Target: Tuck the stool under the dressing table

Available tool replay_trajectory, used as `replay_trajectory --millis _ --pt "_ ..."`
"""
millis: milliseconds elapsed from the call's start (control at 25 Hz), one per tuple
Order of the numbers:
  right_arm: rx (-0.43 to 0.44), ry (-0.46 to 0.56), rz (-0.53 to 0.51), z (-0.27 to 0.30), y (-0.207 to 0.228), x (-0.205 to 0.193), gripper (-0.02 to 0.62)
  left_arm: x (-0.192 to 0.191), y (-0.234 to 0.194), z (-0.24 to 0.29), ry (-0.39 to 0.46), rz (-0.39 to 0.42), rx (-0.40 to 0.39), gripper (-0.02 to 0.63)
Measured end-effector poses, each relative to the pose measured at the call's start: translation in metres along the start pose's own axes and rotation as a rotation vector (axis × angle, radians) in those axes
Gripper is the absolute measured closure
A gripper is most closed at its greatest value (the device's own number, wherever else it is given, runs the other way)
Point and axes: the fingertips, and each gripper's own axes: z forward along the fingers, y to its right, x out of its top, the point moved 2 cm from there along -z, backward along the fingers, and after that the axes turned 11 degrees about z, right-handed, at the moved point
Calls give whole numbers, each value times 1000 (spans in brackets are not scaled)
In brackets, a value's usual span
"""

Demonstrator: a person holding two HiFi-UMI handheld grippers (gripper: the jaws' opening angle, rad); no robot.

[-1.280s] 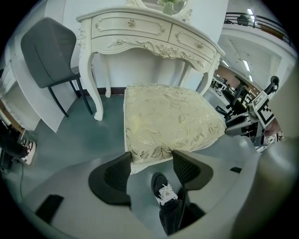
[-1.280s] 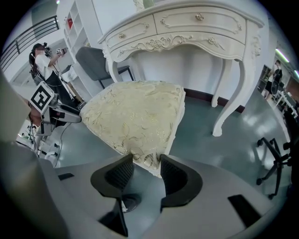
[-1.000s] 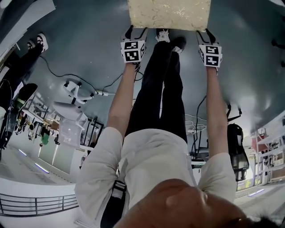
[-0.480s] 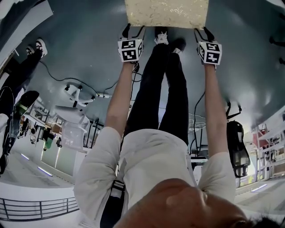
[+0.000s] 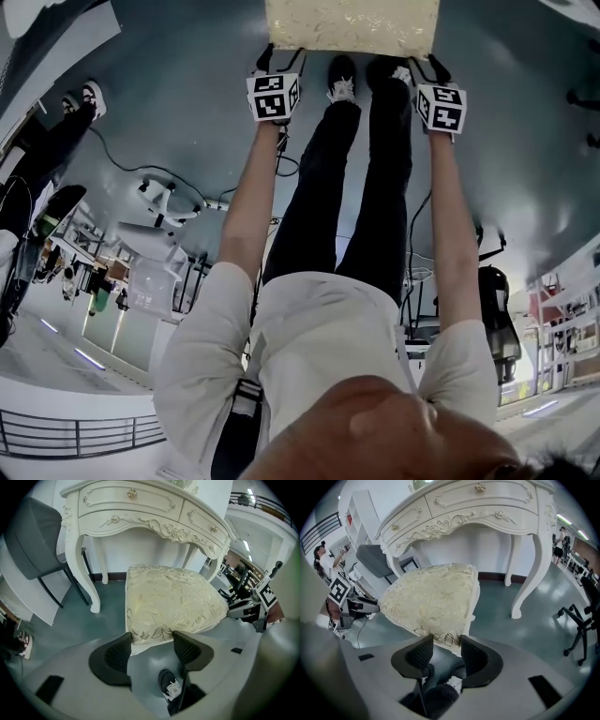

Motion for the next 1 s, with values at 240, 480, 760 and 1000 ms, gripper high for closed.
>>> replay_trajectory --millis 240,480,760,1000 --pt "42 31 -24 8 17 28 379 27 -2 17 22 -21 29 311" --pt "81 27 -53 16 35 59 379 56 -3 34 27 -25 44 311" --pt "89 70 -92 28 57 100 379 93 -5 54 42 -34 63 311" --pt "79 97 -110 36 67 129 379 117 -9 66 46 -41 86 311"
